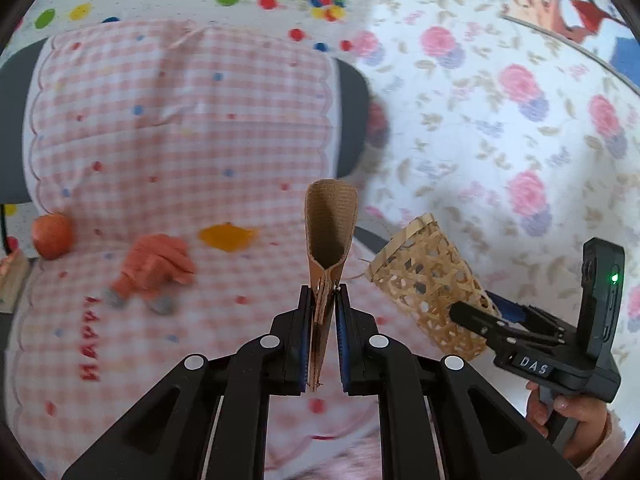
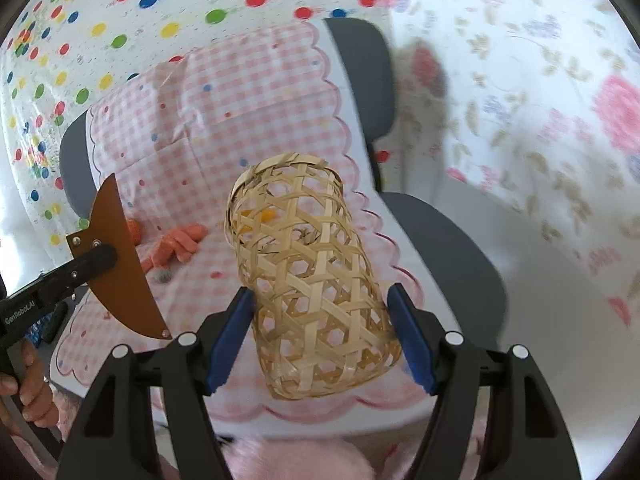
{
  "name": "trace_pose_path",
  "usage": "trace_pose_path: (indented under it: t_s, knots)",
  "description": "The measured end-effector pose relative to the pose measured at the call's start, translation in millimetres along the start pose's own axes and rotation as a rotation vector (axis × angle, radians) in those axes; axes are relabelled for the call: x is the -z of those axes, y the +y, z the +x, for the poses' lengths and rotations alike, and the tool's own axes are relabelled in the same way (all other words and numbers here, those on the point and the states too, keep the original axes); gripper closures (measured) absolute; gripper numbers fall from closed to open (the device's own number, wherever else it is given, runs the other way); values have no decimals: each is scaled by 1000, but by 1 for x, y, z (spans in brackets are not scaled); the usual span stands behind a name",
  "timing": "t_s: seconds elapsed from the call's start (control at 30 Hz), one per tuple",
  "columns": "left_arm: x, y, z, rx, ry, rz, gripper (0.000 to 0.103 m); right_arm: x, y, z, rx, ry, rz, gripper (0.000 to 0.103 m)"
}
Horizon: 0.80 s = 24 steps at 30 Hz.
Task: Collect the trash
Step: 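Carry the wooden piece and bamboo cylinder over the wastebasket and open both grippers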
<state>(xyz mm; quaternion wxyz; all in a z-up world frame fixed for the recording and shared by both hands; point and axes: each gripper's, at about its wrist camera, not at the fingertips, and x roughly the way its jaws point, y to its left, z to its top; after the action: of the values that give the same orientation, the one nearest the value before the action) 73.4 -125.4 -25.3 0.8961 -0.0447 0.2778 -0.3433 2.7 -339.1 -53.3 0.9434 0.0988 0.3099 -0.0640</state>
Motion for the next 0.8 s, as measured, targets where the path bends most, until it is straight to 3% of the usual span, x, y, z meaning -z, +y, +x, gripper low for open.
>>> trace_pose_path:
  t_s: [0.3,0.53,0.8]
  knots:
    - [45,-81,5,167,21,68,90,51,-56,-73,134,-20,61,35]
    - [88,-145,35,288,139,147,90,97,-100,-123,271,-5,122,34]
    - [116,-187,76,360,261,190,90,139,-136,-128,347,60,225,34]
